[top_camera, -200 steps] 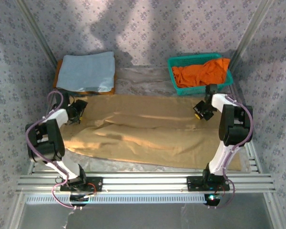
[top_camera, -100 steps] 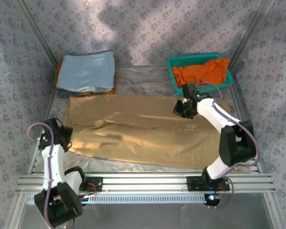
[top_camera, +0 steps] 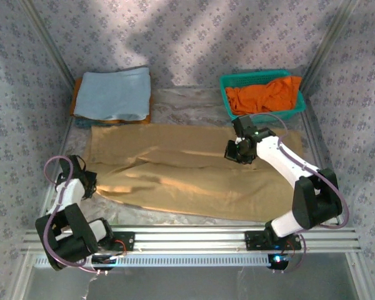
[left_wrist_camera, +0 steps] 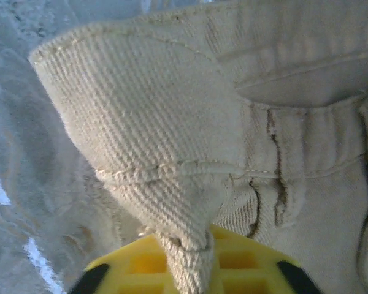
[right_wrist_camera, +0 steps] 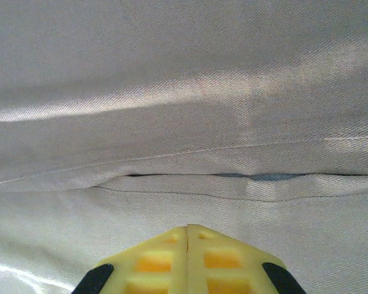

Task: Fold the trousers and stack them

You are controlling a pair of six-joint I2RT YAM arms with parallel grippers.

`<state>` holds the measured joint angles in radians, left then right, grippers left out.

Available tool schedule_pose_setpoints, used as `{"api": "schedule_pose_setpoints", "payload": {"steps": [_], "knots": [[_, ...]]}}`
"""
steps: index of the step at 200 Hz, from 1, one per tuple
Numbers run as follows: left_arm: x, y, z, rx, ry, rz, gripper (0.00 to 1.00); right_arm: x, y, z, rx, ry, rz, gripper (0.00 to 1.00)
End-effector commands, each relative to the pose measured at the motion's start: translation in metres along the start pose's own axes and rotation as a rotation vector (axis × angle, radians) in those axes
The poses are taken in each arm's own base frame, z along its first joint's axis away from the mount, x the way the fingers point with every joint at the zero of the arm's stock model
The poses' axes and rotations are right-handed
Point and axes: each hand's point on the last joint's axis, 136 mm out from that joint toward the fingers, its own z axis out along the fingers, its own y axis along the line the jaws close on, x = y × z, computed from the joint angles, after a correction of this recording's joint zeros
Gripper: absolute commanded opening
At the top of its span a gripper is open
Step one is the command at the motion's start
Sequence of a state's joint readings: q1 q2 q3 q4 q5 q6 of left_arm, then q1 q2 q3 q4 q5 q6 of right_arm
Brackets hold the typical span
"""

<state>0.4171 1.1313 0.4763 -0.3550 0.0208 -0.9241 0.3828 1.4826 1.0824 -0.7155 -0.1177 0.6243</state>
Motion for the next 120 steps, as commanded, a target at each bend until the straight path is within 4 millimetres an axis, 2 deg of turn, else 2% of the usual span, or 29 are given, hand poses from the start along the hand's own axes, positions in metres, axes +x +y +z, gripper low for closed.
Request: {"api": "schedule_pose_setpoints", "payload": {"steps": [1,31,52,92,120], "knots": [[-0.021,-0.036,-0.019,0.112,-0.066,0.061,0.00,0.002,-0.003,-0.006,0.032,-0.006,0.018,0.08],[-0.010,-0.061,-0.049,0.116,-0.133,0.202,0.00,0.003,-0.002,0.000,0.032,0.006,0.017,0.07],[0.003,-0.084,-0.055,0.105,-0.146,0.322,0.01,0.005,-0.003,0.006,0.031,0.018,0.017,0.08],[0.045,-0.131,-0.027,0.034,-0.056,0.556,0.12,0.009,-0.005,0.012,0.014,0.030,0.020,0.09],[0.090,-0.174,-0.003,-0.002,0.042,0.762,0.29,0.011,-0.007,0.014,-0.016,0.027,0.031,0.12]]}}
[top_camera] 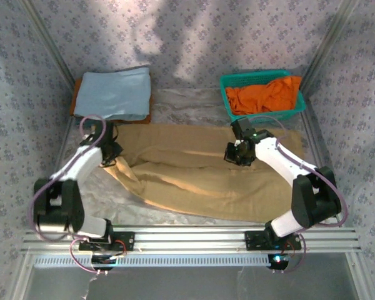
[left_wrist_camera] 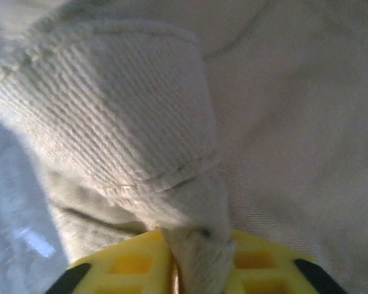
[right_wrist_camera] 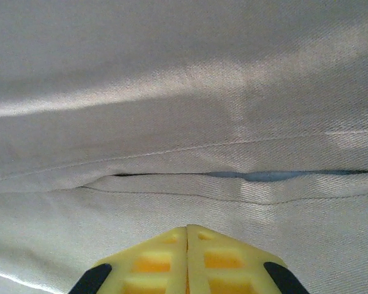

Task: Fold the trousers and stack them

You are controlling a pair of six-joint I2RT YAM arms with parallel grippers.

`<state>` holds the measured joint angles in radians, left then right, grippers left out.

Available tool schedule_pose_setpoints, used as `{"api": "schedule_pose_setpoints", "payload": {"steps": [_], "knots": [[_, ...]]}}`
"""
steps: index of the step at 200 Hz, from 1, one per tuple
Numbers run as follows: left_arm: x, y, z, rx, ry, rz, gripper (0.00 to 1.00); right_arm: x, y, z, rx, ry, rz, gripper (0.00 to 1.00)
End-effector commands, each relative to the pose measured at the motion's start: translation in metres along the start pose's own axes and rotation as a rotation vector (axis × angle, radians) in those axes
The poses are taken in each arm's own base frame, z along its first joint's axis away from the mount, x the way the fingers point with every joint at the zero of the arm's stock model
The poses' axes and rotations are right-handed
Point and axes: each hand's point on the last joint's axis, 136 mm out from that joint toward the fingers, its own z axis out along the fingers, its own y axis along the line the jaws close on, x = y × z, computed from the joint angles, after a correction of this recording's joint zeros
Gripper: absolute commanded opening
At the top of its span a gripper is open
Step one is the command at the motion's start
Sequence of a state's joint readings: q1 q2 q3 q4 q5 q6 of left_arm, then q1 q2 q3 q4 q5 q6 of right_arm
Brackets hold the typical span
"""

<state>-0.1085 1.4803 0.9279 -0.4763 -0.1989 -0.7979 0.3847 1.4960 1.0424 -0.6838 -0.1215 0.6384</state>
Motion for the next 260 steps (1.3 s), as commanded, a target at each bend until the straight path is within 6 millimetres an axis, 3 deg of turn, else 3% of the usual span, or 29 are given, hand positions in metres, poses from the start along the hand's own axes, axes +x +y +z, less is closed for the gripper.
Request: {"api": "schedule_pose_setpoints", "payload": {"steps": [1,19,36,56,79,96,122,172,185,194,225,260], "knots": [[0.006,-0.039,0.011,-0.018,0.053,0.172,0.30,0.003,-0.002,0.001,-0.026,0.006,0.016,0.12],[0.016,-0.069,0.016,-0.014,0.094,0.293,0.42,0.003,-0.004,0.001,-0.042,-0.002,0.025,0.13],[0.020,-0.084,0.008,0.007,0.103,0.360,0.53,0.003,-0.006,0.001,-0.058,-0.014,0.034,0.13],[0.015,-0.086,-0.017,0.058,0.073,0.374,0.66,0.005,-0.008,0.002,-0.065,-0.011,0.034,0.13],[-0.001,-0.074,-0.043,0.077,0.015,0.364,0.68,0.000,-0.003,0.002,-0.093,-0.026,0.028,0.13],[-0.016,-0.061,-0.043,0.064,0.003,0.311,0.63,0.000,-0.001,0.004,-0.106,-0.027,0.027,0.13],[-0.022,-0.034,-0.022,-0.015,0.057,0.255,0.52,0.003,0.001,0.010,-0.122,-0.013,0.026,0.14],[-0.015,-0.042,0.017,-0.010,0.167,0.272,0.44,0.011,-0.005,0.016,-0.122,0.002,0.030,0.13],[-0.017,-0.042,0.024,-0.028,0.168,0.274,0.39,0.013,-0.007,0.017,-0.119,0.006,0.032,0.13],[-0.020,-0.039,0.027,-0.049,0.158,0.272,0.30,0.013,-0.007,0.017,-0.121,0.004,0.032,0.13],[-0.023,-0.027,0.018,-0.085,0.117,0.243,0.00,0.015,-0.007,0.015,-0.123,0.001,0.029,0.12],[-0.013,0.003,-0.020,-0.108,0.075,0.163,0.00,0.016,0.000,0.015,-0.151,0.005,0.016,0.12]]}}
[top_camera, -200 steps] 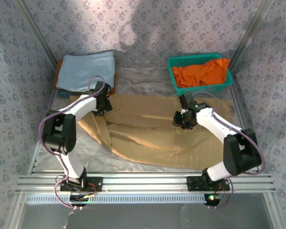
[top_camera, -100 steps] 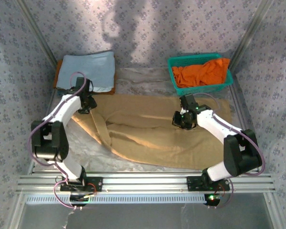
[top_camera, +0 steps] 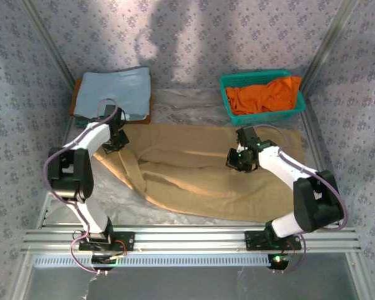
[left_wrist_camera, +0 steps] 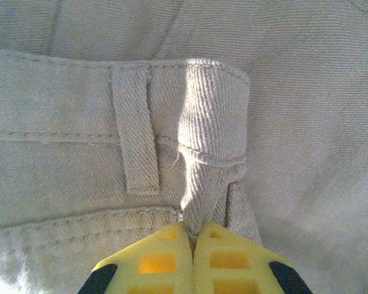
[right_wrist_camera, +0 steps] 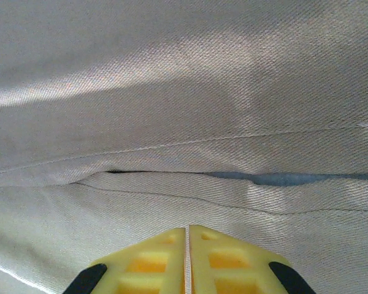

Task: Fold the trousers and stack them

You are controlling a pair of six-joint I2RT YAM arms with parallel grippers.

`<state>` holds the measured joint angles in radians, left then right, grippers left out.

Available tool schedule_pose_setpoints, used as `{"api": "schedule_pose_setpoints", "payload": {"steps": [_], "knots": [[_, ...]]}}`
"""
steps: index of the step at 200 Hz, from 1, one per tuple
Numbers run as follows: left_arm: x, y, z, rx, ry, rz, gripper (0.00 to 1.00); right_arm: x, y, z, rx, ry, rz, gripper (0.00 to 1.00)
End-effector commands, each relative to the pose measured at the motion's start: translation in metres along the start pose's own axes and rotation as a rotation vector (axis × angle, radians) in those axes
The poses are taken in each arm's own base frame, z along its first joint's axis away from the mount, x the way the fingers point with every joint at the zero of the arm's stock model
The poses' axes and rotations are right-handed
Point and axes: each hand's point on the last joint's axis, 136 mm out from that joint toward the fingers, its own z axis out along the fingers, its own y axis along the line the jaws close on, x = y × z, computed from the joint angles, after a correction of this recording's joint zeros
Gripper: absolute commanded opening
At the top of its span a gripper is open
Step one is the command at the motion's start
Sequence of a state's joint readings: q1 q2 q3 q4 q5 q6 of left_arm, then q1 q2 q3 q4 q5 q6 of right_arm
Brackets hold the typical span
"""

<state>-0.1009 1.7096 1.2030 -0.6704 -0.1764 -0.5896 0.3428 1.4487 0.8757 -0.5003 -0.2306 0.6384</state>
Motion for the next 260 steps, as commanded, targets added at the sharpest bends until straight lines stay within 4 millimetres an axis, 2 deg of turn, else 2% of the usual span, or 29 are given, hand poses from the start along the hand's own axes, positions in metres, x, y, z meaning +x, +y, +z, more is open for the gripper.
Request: {"api": "schedule_pose_setpoints", "payload": {"steps": [1,23,56,67,85,97,105,131,149,173,203,211,233,240,260], "knots": [[0.013,0.027,-0.035,-0.033,-0.046,-0.073,0.00,0.005,0.006,-0.002,-0.035,0.007,-0.012,0.12],[0.039,0.061,-0.062,-0.063,-0.073,-0.164,0.00,0.007,0.016,-0.003,-0.060,0.014,-0.032,0.12],[0.091,0.105,-0.094,-0.032,-0.082,-0.353,0.00,0.016,0.033,-0.008,-0.113,0.030,-0.071,0.12],[0.107,0.121,-0.103,-0.021,-0.104,-0.427,0.11,0.021,0.038,-0.009,-0.127,0.038,-0.086,0.12],[0.128,0.142,-0.117,0.016,-0.153,-0.550,0.16,0.030,0.044,-0.010,-0.147,0.058,-0.104,0.13],[0.136,0.151,-0.128,0.049,-0.199,-0.624,0.30,0.035,0.045,-0.010,-0.156,0.071,-0.125,0.14],[0.138,0.156,-0.136,0.073,-0.231,-0.660,0.34,0.038,0.045,-0.010,-0.158,0.078,-0.147,0.15],[0.124,0.159,-0.162,0.129,-0.330,-0.680,0.39,0.043,0.043,-0.015,-0.154,0.087,-0.164,0.16],[0.110,0.146,-0.166,0.158,-0.320,-0.642,0.40,0.044,0.041,-0.020,-0.153,0.070,-0.167,0.16],[0.094,0.106,-0.141,0.261,-0.236,-0.587,0.40,0.048,0.036,-0.022,-0.148,0.063,-0.153,0.17],[0.077,0.071,-0.100,0.269,-0.184,-0.518,0.40,0.058,0.036,-0.017,-0.127,0.082,-0.157,0.17],[0.065,0.061,-0.094,0.289,-0.205,-0.487,0.40,0.061,0.037,-0.015,-0.113,0.087,-0.171,0.16],[0.035,0.058,-0.088,0.259,-0.227,-0.461,0.40,0.068,0.042,-0.008,-0.089,0.109,-0.169,0.15],[0.025,0.061,-0.086,0.246,-0.230,-0.473,0.45,0.070,0.044,-0.005,-0.080,0.118,-0.172,0.14],[-0.008,0.066,-0.077,0.279,-0.220,-0.506,0.46,0.072,0.049,0.003,-0.061,0.131,-0.169,0.13]]}}
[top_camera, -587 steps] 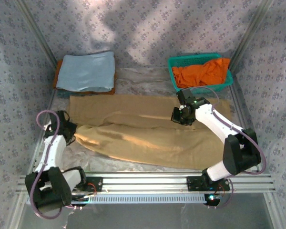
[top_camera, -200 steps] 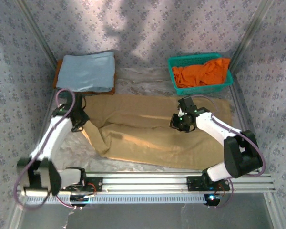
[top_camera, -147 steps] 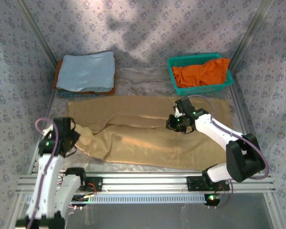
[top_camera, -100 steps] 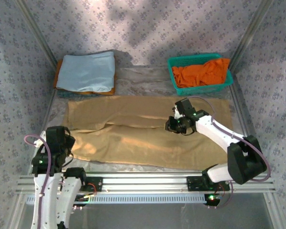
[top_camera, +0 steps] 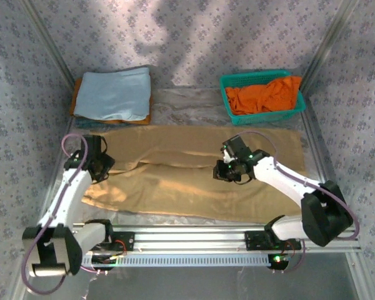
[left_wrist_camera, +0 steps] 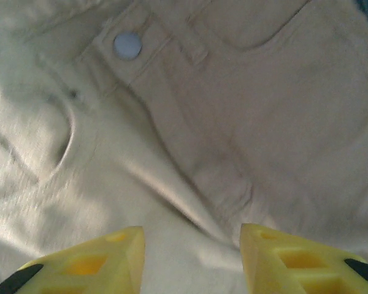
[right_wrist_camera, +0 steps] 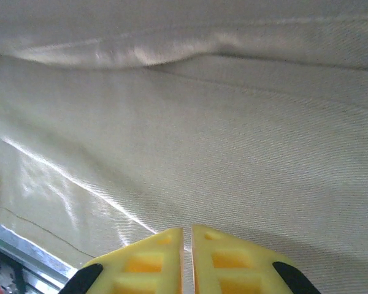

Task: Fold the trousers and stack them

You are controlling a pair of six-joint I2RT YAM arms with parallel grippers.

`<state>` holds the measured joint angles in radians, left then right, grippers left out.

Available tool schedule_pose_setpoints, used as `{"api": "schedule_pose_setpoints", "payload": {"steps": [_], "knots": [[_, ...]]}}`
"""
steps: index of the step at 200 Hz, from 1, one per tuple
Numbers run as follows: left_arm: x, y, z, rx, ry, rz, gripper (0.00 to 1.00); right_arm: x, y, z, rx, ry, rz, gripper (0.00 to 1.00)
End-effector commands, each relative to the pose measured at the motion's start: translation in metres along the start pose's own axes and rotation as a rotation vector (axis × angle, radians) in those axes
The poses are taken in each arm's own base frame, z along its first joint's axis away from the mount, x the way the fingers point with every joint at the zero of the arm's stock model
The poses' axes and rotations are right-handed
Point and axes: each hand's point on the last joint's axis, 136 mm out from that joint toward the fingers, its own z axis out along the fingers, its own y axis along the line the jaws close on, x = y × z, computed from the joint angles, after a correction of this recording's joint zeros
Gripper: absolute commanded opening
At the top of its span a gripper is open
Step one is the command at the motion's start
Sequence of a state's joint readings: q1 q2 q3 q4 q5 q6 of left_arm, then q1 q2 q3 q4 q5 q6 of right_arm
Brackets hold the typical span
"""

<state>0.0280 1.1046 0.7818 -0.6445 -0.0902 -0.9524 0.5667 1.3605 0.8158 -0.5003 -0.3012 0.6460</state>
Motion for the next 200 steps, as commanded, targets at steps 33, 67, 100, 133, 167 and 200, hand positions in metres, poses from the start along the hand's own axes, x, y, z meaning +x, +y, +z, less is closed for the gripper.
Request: {"api": "schedule_pose_setpoints", "payload": {"steps": [33,67,100,133,167,200], "knots": [[-0.083,-0.044,0.042,0.144,-0.019,-0.032,0.54,-0.008,0.004,0.019,0.072,0.001,0.046,0.13],[-0.073,-0.045,0.099,0.163,0.093,-0.044,0.54,-0.016,0.006,0.030,0.075,0.004,0.063,0.13],[-0.069,-0.026,0.131,0.171,0.093,-0.099,0.54,-0.024,0.000,0.031,0.083,0.009,0.072,0.13],[-0.074,-0.013,0.154,0.161,0.080,-0.159,0.54,-0.031,-0.016,0.032,0.074,0.042,0.112,0.15],[-0.076,0.004,0.166,0.122,0.072,-0.219,0.59,-0.027,-0.033,0.027,0.088,0.046,0.135,0.28],[-0.080,0.018,0.142,0.105,-0.009,-0.217,0.70,-0.022,-0.053,0.018,0.107,0.040,0.179,0.36]]}}
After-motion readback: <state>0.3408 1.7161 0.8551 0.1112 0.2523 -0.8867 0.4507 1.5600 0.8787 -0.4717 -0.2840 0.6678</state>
